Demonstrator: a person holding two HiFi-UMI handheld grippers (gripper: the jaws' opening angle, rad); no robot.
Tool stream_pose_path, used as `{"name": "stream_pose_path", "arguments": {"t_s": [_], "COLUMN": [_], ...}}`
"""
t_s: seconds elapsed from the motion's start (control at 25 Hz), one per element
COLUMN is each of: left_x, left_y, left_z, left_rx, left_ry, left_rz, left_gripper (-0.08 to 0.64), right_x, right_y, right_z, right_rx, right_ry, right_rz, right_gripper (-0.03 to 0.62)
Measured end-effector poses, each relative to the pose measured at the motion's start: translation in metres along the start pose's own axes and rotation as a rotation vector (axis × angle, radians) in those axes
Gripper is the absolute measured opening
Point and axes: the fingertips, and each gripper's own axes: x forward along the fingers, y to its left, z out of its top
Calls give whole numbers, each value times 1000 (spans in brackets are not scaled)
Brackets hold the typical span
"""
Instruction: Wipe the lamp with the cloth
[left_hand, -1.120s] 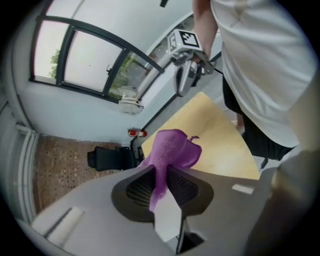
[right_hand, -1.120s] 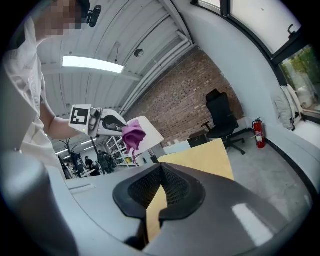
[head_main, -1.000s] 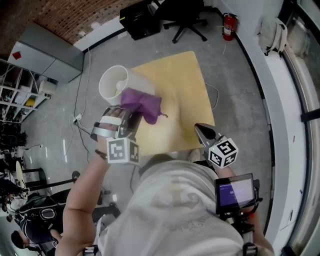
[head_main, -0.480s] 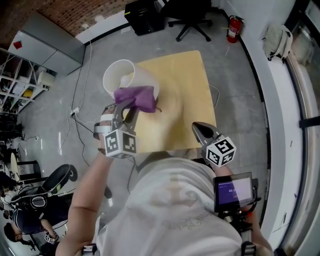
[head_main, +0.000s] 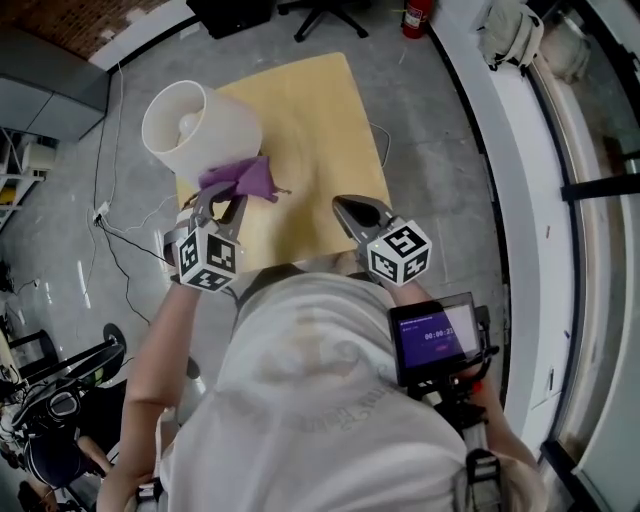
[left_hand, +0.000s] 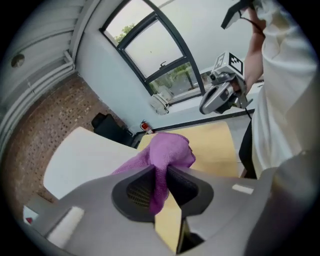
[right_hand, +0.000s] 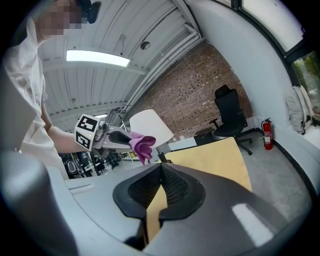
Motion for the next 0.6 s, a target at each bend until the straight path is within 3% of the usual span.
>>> {"name": "stream_pose_path", "arguments": {"t_s": [0.12,0.32,0.44,0.6], "left_x": [-4,-43,-77,-116], "left_y": [-9,11,37,78], "left_z": [9,40,57,62], "left_rx": [-51,-90,-104,-152], "left_ry": [-17,-141,-241,-337], "left_rz": [-29,32,128,309], "left_gripper": [72,72,72,72], "right_x": [-2,-3,6,18], "right_y": [-7,-2,6,20], "right_z": [5,8,6,0], "right_rx": [-6,-11,-9,-22], "right_ry": [-2,5,5,12], "right_rz": [2,-9,-6,17], "right_gripper": [11,11,11,11]}}
